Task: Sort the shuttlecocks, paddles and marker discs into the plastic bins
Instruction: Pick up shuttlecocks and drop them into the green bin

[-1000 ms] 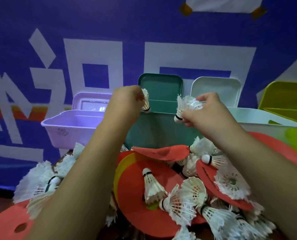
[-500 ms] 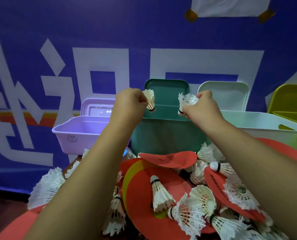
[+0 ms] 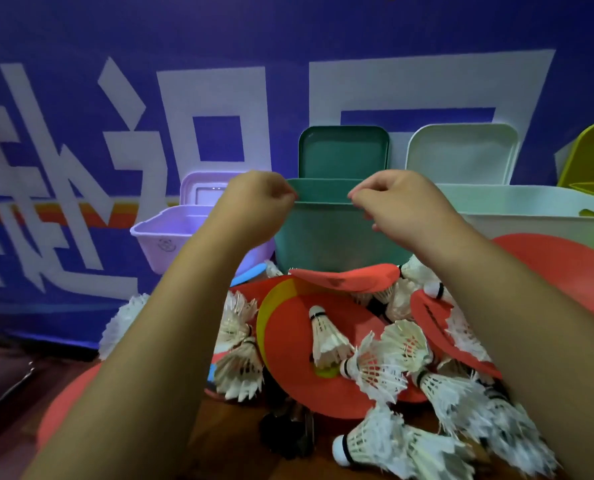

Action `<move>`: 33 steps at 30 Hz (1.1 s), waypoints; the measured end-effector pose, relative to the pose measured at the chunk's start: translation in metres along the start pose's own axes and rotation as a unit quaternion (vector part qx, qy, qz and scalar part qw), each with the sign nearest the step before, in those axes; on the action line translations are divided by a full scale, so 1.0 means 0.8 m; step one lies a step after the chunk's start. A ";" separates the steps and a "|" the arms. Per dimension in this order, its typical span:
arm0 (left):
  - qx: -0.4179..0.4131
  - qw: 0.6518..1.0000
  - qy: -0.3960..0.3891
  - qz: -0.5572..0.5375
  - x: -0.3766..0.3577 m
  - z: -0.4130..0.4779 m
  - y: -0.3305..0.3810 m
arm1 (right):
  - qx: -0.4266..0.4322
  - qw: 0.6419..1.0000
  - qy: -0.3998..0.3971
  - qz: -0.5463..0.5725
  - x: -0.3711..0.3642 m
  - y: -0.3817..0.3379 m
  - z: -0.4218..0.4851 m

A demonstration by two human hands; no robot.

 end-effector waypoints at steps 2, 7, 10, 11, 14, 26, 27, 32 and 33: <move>-0.005 1.000 -0.003 -0.006 0.007 -0.026 0.002 | 0.019 0.999 -0.027 0.015 -0.009 -0.007 -0.029; 0.019 0.999 -0.003 -0.036 0.018 -0.102 -0.009 | 0.083 0.993 -0.089 0.002 -0.032 -0.019 -0.099; 0.053 0.997 0.025 -0.050 0.026 -0.153 -0.029 | 0.127 0.980 -0.152 0.001 -0.042 -0.026 -0.137; 0.064 0.996 0.040 -0.051 0.028 -0.170 -0.036 | 0.147 0.973 -0.175 -0.007 -0.046 -0.028 -0.149; 0.097 0.991 0.067 -0.060 0.032 -0.219 -0.058 | 0.229 0.943 -0.235 -0.055 -0.056 -0.034 -0.182; 0.165 0.981 0.089 -0.052 -0.005 -0.291 -0.101 | 0.297 0.882 -0.267 -0.250 -0.115 -0.018 -0.247; 0.165 0.980 0.095 -0.052 -0.005 -0.292 -0.099 | 0.299 0.885 -0.254 -0.251 -0.115 -0.019 -0.248; 0.171 0.972 0.127 -0.099 0.000 -0.293 -0.095 | 0.284 0.917 -0.199 -0.199 -0.105 -0.017 -0.243; 0.172 0.969 0.132 -0.117 0.003 -0.293 -0.093 | 0.275 0.927 -0.189 -0.170 -0.101 -0.015 -0.241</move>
Point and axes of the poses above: each hand's wrist, its own z-axis towards the middle knuckle, its own x-axis out of the back of the hand, y = z × x, the point moved 4 cm from there along z, towards the middle knuckle, and after that the axes turned 6 degrees about -z, right-handed, at the moved point
